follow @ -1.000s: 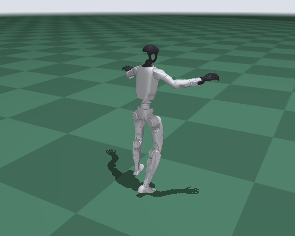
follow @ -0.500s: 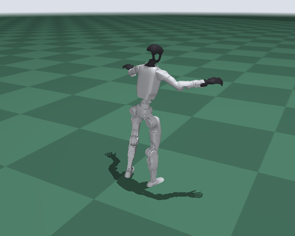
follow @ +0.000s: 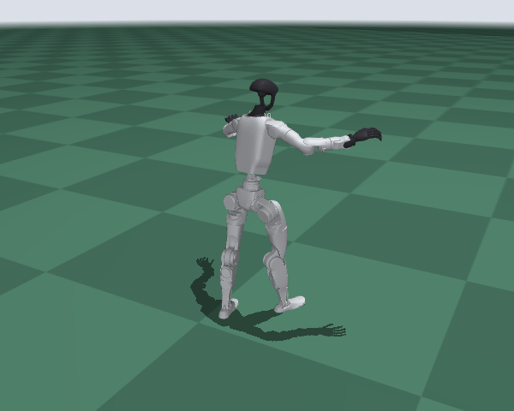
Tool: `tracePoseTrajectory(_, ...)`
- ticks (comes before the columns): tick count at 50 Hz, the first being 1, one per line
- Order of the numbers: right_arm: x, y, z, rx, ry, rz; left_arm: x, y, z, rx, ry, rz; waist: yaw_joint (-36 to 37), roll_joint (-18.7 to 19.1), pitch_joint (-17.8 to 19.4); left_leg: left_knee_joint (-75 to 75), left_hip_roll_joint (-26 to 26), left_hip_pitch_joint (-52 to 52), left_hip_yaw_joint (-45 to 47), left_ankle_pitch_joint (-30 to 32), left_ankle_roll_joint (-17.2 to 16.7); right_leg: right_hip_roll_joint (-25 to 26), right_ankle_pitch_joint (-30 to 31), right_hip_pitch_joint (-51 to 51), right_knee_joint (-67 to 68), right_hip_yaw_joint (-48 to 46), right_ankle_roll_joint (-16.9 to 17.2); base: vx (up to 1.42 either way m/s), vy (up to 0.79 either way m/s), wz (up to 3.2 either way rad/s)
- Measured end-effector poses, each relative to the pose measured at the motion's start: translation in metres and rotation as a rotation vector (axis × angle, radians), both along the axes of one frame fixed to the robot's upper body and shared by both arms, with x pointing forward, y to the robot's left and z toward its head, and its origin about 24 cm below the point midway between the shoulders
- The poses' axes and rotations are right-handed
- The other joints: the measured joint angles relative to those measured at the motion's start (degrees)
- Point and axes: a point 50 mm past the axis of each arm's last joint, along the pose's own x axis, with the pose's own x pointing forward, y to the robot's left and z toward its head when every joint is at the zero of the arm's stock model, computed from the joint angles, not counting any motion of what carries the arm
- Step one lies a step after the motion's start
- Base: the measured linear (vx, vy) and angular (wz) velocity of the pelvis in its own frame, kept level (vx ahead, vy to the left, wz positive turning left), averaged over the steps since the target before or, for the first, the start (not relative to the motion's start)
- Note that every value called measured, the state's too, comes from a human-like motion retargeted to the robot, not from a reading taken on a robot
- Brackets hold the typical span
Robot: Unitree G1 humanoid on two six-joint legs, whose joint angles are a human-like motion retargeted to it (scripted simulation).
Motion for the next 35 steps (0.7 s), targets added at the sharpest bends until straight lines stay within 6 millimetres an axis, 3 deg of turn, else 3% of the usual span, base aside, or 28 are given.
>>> tracePoseTrajectory(7,0.004,0.007,0.006,0.012,-0.01,0.074,-0.019,0.012,-0.014,-0.016,0.133,0.086,3.7,3.0,-2.8,0.5,4.4,-6.0,2.3,3.4,0.2,-1.4,-9.7,-0.2,22.2,4.6,-6.3,-0.38,-0.08,-0.35)
tracePoseTrajectory(13,0.007,0.008,0.006,0.016,0.028,0.084,-0.032,0.02,-0.022,-0.041,0.223,0.141,7.5,2.6,-4.4,0.0,5.5,-7.9,4.5,5.4,0.1,-3.7,-14.8,5.8,33.7,10.8,-5.8,-0.31,-0.17,-0.32)
tracePoseTrajectory(17,0.009,0.011,0.009,-0.002,0.006,0.076,-0.037,0.021,-0.024,-0.036,0.176,0.129,10.8,1.1,-3.9,0.0,5.4,-8.8,6.7,7.1,0.0,-4.7,-12.2,13.2,28.0,15.1,-3.7,-0.35,-0.25,-0.48)
tracePoseTrajectory(20,0.01,0.018,0.02,-0.065,-0.057,0.092,-0.036,0.019,-0.025,0.001,0.065,0.084,13.3,0.2,-2.7,0.0,5.3,-9.8,8.8,8.6,-1.0,-5.3,-13.5,17.7,17.7,17.0,-1.0,-0.4,-0.31,-0.56)
tracePoseTrajectory(27,0.009,0.025,0.038,-0.164,-0.143,0.106,-0.032,0.01,-0.032,0.024,-0.143,0.008,16.4,-0.7,-0.6,0.0,5.9,-14.9,12.3,8.4,0.5,-4.7,-9.7,17.0,5.2,16.5,3.5,-0.46,-0.3,-0.24)
tracePoseTrajectory(32,0.009,0.021,0.038,-0.163,-0.124,0.083,-0.028,0.008,-0.039,0.009,-0.097,-0.005,14.7,-1.0,0.4,0.0,4.9,-14.7,16.3,7.9,1.6,-4.0,-5.7,14.7,2.4,14.4,4.0,-0.43,-0.25,0.41)
tracePoseTrajectory(35,0.006,0.01,0.033,-0.105,-0.027,0.012,-0.034,0.014,-0.047,-0.09,0.001,0.106,13.5,-1.7,0.6,0.1,2.0,-12.1,16.9,8.0,3.1,-4.7,-3.5,13.4,0.8,13.0,4.0,-0.38,-0.17,0.48)
